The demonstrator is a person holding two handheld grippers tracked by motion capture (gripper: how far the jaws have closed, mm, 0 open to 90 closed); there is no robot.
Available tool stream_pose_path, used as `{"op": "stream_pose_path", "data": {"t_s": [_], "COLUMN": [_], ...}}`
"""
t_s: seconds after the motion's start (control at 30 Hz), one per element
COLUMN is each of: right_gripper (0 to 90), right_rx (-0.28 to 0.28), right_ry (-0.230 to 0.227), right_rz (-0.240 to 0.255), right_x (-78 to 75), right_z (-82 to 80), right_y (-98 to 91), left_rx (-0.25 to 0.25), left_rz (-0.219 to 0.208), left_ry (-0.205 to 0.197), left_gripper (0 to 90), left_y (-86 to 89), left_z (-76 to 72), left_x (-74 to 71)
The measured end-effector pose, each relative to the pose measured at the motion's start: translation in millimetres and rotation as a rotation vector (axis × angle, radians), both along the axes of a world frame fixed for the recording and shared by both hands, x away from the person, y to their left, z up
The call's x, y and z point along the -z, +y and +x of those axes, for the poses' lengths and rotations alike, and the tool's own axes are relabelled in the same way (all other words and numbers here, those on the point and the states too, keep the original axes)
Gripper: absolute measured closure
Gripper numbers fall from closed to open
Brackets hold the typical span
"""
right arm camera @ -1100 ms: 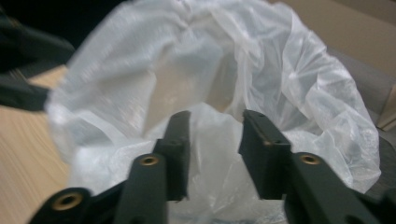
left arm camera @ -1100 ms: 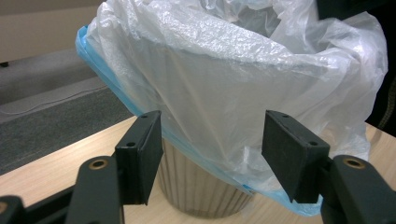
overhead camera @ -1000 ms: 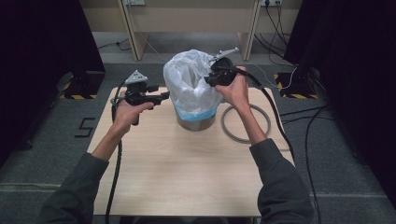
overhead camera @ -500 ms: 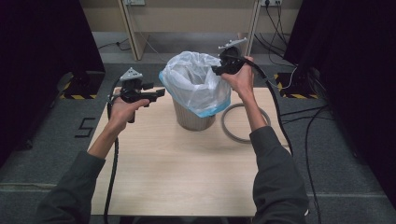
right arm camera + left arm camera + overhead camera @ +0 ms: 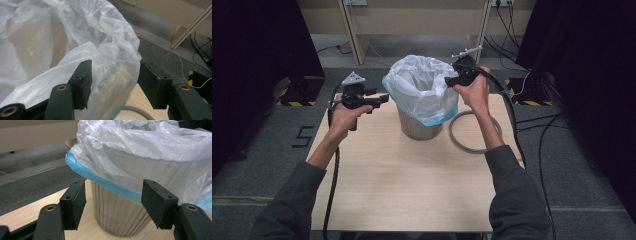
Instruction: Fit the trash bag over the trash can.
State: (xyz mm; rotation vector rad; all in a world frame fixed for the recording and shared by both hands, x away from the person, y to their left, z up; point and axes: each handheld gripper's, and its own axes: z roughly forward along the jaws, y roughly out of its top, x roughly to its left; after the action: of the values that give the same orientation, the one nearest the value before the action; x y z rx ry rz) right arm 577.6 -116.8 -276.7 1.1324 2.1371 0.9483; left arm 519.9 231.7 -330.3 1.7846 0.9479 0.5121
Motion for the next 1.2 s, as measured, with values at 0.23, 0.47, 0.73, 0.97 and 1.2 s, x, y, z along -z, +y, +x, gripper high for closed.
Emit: {"op": "stream_pose_path", "data": {"t_s": [0.23, 0.47, 0.73, 0.97, 1.2], "right_gripper": [46.0, 46.2, 45.3, 45.4, 45.9], "right_rx": [0.017, 0.014, -0.021, -0.039, -0.064], "right_ry": [0.002, 0.001, -0.02, -0.024, -0.033], "right_rz": [0.039, 0.058, 0.091, 0.09, 0.098], "right_x": [6.2, 7.2, 2.7, 3.2, 3.2], "right_z": [37.3, 46.6, 35.0, 29.6, 24.7], "right_y": [-5.5, -0.5, -4.0, -3.0, -0.4], "left_rx": [-0.009, 0.036, 0.109, 0.16, 0.156], "left_rz": [0.0, 0.021, -0.006, -0.005, 0.112], "left_ry": [0.01, -0.005, 0.013, -0.017, -0.017], "left_gripper": [35.6, 35.2, 42.4, 77.3, 88.5], "left_y": [7.7, -0.3, -7.5, -8.4, -12.3], "left_z": [2.4, 6.8, 18.5, 19.8, 14.8], "left_x": [0.9, 4.5, 16.7, 20.1, 33.6]}}
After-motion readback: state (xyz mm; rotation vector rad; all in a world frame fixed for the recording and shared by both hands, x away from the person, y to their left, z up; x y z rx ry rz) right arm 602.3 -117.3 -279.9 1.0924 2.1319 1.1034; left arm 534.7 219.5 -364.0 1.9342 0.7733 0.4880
